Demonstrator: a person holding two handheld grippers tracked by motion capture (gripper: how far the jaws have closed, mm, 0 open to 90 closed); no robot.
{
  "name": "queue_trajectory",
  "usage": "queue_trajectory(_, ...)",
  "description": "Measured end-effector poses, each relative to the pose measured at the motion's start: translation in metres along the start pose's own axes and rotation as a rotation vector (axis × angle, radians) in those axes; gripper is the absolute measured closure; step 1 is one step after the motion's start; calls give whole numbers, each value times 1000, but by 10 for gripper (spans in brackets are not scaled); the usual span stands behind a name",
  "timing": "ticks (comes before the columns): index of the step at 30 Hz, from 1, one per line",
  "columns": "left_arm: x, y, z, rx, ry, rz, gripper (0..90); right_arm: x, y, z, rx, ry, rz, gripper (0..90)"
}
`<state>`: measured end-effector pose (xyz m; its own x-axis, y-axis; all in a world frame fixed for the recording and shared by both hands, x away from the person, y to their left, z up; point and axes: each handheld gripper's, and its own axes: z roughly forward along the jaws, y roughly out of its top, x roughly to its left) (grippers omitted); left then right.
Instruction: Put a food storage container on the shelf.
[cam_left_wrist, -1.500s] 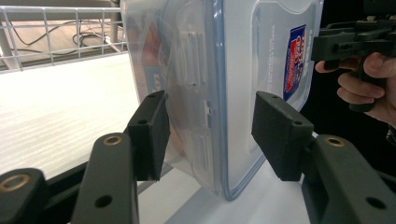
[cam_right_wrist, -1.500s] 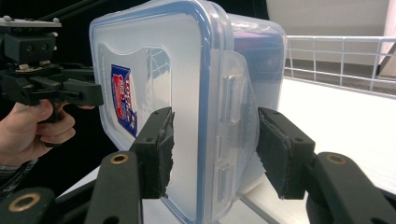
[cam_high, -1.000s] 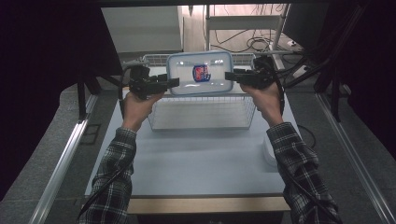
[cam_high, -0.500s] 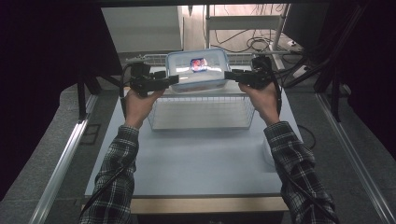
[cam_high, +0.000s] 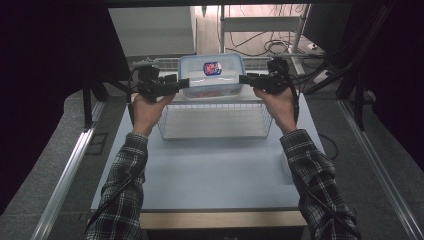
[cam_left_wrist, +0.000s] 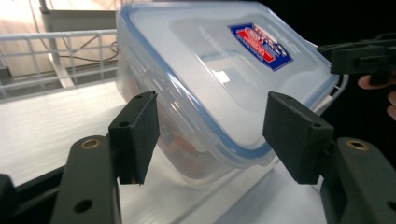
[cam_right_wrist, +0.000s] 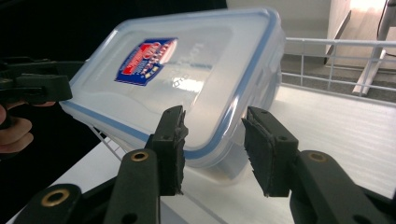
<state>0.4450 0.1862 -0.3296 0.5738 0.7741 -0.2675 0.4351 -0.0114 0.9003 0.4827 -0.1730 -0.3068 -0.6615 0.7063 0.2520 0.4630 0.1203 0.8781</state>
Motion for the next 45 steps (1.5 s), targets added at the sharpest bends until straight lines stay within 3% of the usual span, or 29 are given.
queue_trajectory(8,-4,4,-1,-6,58,46,404,4,1,3,-19,-18,-32,578)
queue_trajectory(16,-7,0,-12,-27,18,56,428,11,0,-1,-38,-27,-92,574)
queue_trajectory(21,-12,-7,-18,-31,-3,75,426,16,-9,-10,-42,-22,-161,609)
queue_trajectory(29,-16,-22,-23,-13,-11,98,381,18,-21,-18,-41,-14,-185,612)
queue_trajectory(34,-19,-33,-24,-5,-25,100,345,17,-30,-20,-32,-9,-187,548)
queue_trajectory(45,-31,-62,-27,56,-19,144,277,22,-53,-27,-9,21,-200,429)
